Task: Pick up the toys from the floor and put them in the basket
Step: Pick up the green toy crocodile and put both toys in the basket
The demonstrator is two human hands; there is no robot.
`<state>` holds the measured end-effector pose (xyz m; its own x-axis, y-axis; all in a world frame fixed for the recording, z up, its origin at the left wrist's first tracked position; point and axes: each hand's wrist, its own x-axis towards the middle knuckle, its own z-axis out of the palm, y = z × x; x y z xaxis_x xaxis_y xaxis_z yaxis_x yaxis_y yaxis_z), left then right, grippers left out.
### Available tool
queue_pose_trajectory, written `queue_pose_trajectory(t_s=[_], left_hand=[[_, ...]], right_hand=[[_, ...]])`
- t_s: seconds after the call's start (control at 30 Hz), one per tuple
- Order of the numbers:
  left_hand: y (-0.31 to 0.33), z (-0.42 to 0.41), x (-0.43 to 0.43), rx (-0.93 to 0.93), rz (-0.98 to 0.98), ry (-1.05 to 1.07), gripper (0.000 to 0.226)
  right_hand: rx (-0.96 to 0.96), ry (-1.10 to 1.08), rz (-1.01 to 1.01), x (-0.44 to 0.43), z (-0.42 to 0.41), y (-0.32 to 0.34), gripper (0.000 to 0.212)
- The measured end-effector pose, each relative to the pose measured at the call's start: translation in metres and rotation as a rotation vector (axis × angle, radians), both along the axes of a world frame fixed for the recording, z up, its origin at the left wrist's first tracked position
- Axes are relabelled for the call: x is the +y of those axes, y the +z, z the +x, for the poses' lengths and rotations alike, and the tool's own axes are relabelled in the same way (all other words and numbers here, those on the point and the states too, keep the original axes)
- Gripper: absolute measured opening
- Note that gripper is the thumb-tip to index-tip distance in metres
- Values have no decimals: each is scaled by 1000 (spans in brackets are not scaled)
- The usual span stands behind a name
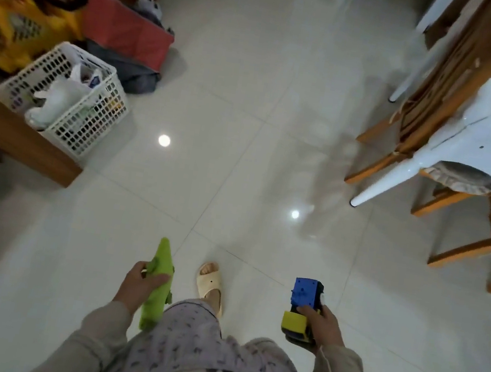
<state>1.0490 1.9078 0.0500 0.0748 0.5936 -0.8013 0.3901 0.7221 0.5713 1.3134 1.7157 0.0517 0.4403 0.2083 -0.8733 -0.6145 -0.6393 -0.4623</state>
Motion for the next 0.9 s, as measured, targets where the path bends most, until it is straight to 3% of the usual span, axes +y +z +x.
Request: queue_pose_trajectory(t_s=[0.13, 0.37, 0.47, 0.63, 0.73, 0.9], left_hand=[[12, 44, 58, 72, 62, -71, 45], [40, 122, 157, -41, 88, -143, 27], [39, 148, 183, -47, 65, -124, 32], [19, 172, 208, 27, -11, 17, 38], [12, 180, 213, 98, -51, 137, 37], [7, 192, 225, 223, -58, 323, 48]], right_hand=[[4, -33, -63, 37, 36, -2, 23], [-44, -34, -119, 103, 113, -4, 23], [-50, 14, -129, 141, 148, -10, 22], [-82, 201, -169, 229, 205, -17, 22], [-199, 412, -169, 293, 236, -16, 29], [-238, 647, -48, 403, 263, 3, 23]])
